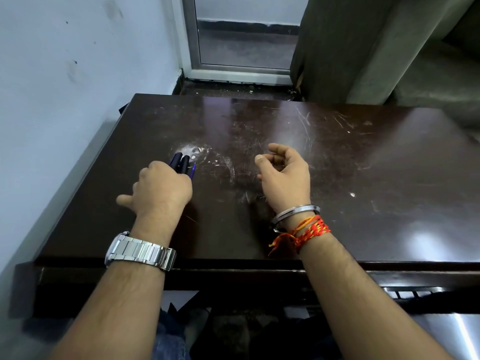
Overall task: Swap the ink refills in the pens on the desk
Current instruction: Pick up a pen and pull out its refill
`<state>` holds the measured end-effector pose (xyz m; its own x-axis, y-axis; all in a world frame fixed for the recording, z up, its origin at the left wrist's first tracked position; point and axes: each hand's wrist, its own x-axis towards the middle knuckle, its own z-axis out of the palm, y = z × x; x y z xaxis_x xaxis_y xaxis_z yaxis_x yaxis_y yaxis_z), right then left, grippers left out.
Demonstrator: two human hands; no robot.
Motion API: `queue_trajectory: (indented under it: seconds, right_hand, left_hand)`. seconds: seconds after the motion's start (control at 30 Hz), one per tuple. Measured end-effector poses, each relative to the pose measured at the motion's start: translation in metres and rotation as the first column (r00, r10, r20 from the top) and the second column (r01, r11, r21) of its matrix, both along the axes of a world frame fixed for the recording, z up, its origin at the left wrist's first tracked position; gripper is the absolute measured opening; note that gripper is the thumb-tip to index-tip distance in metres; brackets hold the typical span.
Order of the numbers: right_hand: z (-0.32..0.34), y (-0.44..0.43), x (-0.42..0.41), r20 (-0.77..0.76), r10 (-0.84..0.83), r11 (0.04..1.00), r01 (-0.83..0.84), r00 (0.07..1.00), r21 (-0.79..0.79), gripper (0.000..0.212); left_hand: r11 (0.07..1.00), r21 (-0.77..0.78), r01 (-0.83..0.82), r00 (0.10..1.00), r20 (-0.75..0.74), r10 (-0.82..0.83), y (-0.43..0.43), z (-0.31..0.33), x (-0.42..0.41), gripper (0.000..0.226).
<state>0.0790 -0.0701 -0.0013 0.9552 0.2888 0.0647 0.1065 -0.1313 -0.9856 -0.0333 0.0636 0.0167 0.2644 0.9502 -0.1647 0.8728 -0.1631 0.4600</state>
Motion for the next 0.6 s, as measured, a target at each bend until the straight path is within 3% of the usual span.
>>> queue_trajectory:
  seconds: [0.23, 0.43, 0.6]
  right_hand:
    - [0.001, -0.006, 0.008, 0.117, -0.058, 0.987, 0.074, 0.991, -0.141, 0.01]
    - [0.011, -0.022, 0.022, 0.146, -0.058, 0.919, 0.11, 0.988, -0.38, 0.018]
    - [0.012, -0.029, 0.02, 0.227, 0.108, 0.798, 0.052, 0.968, -0.6, 0.016]
  left_hand:
    - [0.994, -0.108, -0.032, 0.999, -0.047, 0.027, -0.005, 0.003, 0.002, 0.044]
    - [0.992, 0.124, 0.033, 0.998, 0.046, -0.039, -0.016, 0.004, 0.007, 0.04]
    - [0.957, 0.215, 0.195, 0.956, 0.178, -0.235, -0.034, -0.002, 0.018, 0.029]
